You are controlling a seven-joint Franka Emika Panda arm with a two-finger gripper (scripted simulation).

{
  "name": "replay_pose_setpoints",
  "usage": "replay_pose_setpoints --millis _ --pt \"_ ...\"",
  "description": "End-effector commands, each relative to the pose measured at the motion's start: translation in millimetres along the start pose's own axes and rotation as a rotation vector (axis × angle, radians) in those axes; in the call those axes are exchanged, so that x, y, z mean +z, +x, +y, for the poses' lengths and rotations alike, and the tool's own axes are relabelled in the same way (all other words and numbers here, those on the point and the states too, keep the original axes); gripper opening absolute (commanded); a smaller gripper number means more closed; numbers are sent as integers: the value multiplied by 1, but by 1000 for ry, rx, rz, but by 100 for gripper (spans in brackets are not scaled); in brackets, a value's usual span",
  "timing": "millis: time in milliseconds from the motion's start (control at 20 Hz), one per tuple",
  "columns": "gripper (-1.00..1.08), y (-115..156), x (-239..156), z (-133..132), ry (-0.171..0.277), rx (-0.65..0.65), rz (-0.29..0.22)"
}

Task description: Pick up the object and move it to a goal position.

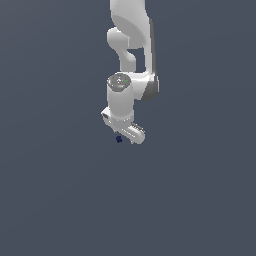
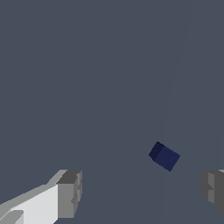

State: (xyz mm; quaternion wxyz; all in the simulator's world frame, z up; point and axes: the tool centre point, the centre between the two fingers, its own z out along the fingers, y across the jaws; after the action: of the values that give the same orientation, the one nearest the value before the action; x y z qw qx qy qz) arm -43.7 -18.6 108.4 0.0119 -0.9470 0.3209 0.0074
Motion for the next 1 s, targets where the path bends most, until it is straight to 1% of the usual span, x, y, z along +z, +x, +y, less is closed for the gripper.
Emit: replay_pose_setpoints --millis 0,500,750,950 --pt "100 -2 7 7 -1 81 2" --pt "100 -11 31 35 -7 380 14" --pt "100 -15 39 45 -9 482 20" --pt "100 -16 43 50 -11 533 24"
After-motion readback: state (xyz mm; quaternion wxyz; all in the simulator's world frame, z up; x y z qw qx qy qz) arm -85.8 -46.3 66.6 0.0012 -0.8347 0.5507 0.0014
